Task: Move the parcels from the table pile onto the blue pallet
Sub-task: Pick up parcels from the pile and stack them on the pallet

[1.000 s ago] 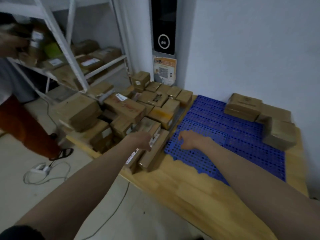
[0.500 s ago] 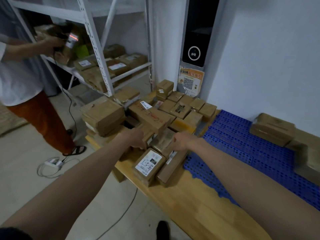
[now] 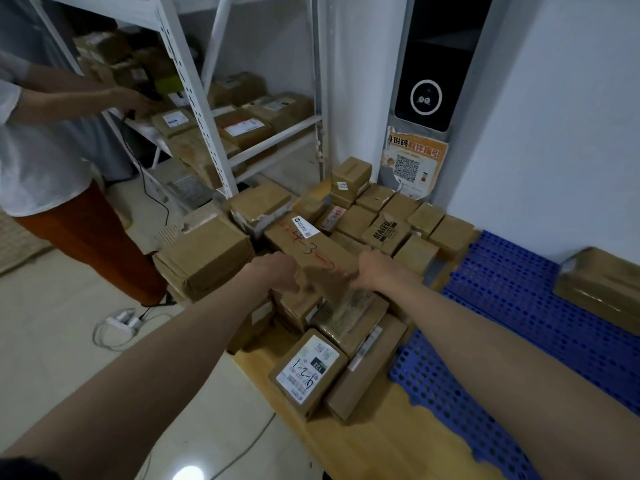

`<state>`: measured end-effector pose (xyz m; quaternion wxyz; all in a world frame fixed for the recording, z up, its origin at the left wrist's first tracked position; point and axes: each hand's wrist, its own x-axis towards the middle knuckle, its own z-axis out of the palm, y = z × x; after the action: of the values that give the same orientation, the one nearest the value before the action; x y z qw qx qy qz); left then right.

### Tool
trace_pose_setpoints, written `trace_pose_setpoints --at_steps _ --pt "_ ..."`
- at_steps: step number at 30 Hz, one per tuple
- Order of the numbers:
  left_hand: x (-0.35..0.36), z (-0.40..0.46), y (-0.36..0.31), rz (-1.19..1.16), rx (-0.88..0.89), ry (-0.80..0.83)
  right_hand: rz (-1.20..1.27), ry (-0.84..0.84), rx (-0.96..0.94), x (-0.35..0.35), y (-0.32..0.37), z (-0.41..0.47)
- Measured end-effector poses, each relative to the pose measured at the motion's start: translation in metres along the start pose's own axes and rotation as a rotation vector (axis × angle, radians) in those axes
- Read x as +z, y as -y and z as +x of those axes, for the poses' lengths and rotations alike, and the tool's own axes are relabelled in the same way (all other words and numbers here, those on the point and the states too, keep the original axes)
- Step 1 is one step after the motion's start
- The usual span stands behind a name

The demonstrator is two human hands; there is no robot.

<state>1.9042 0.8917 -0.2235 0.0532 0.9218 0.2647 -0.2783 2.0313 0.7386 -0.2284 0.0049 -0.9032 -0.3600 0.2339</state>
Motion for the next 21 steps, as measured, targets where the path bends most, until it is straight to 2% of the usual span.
trace_pose_setpoints --at_steps 5,8,11,16,21 --pt "0.007 0.031 -0.002 -0.064 -0.037 0.045 -0.023 0.114 -0.012 -0.002 0.004 0.032" --pt "0.010 0.045 -0.005 -0.087 -0.068 0.046 0.051 0.168 -0.043 0.002 0.008 0.044" --pt "0.015 0.056 -0.007 -0.169 -0.115 -0.016 0.041 0.131 -0.066 0.008 0.011 0.048" --pt "0.018 0.053 -0.013 -0.263 -0.147 -0.026 0.085 0.106 -0.053 0.014 0.013 0.045" --pt "0.013 0.037 -0.014 -0.284 -0.070 -0.072 0.119 0.134 -0.042 0.012 0.015 0.024"
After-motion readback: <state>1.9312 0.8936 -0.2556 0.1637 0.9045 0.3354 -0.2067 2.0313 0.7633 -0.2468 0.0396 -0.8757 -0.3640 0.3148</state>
